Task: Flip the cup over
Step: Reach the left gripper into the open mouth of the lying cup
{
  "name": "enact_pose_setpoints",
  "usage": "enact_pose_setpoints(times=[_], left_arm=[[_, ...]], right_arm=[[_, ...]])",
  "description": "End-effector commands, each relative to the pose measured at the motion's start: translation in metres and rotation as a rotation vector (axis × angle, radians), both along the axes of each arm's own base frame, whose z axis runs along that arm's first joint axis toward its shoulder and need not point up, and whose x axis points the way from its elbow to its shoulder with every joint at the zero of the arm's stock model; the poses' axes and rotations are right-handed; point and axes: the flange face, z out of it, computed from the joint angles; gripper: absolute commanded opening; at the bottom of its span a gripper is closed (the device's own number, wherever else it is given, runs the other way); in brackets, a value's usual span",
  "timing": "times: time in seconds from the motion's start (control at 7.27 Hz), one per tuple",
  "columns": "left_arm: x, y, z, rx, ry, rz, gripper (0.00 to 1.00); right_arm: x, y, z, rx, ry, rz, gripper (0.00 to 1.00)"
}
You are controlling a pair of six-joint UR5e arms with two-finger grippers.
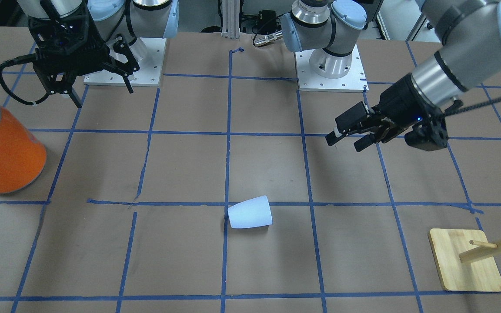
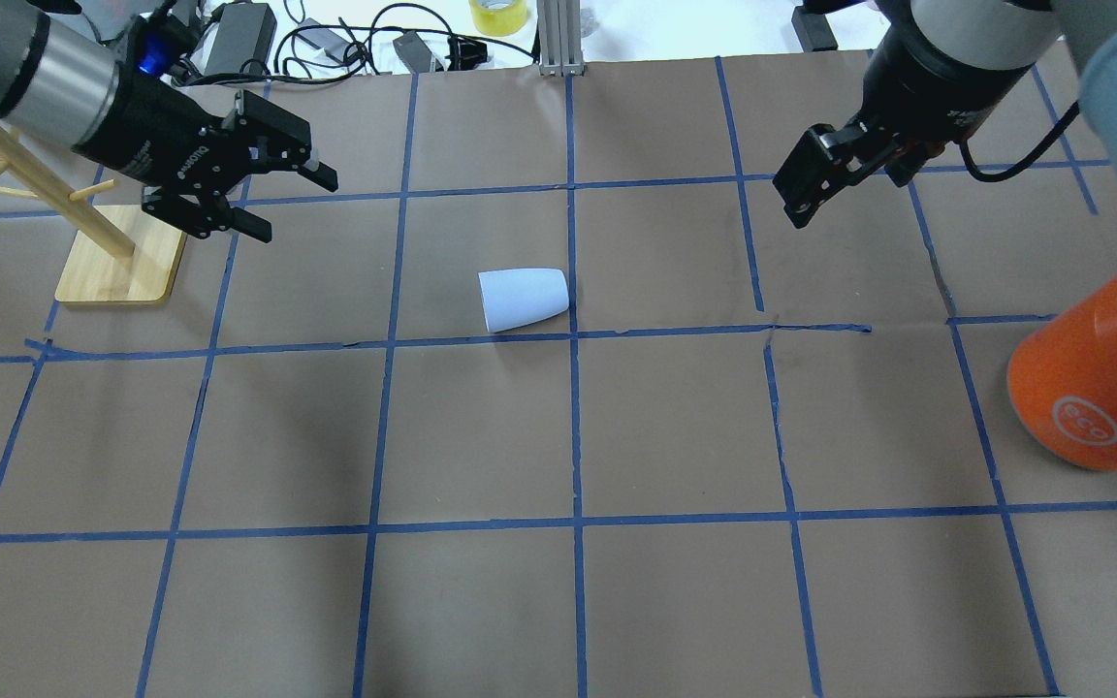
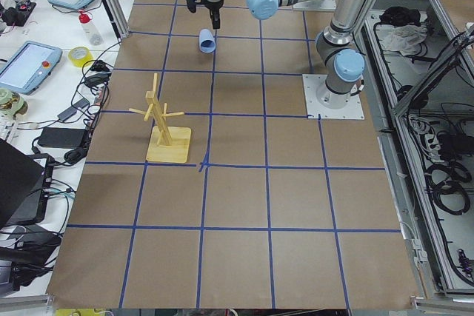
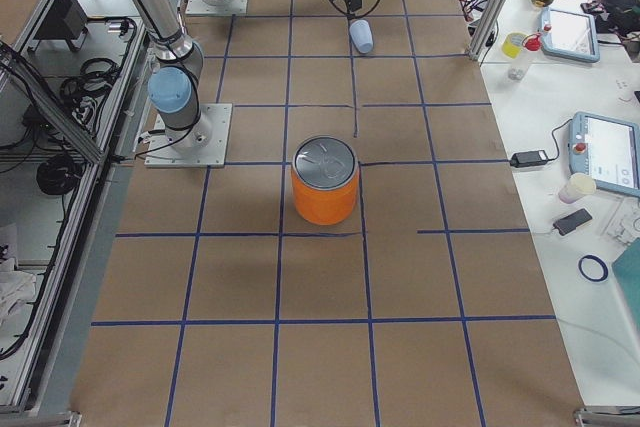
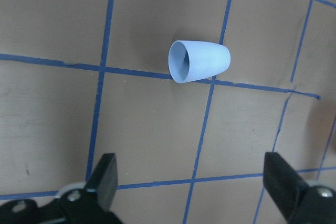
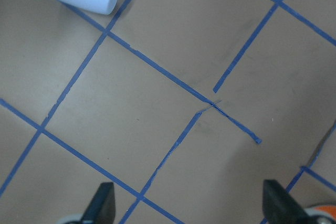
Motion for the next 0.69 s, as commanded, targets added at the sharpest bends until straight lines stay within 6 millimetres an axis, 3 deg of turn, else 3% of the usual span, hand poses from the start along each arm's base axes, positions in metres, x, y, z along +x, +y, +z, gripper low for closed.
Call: enact_pose_setpoints(times=[0.0, 0.14, 0.55], left_arm=[[-0.008, -0.012, -0.088, 0.003, 0.197, 0.020, 1.00], [-0.016, -0.018, -0.105, 0.015, 0.345, 0.039, 1.00], [-0.045, -0.033, -0.174, 0.107, 0.380, 0.005, 0.98]], right_arm=[[-0.001, 0.007, 0.007, -0.001, 0.014, -0.320, 1.00], [0.004, 0.008, 0.007, -0.002, 0.011, -0.330, 1.00], [0.007, 0.010, 0.005, 0.004, 0.012, -0.317, 1.00]])
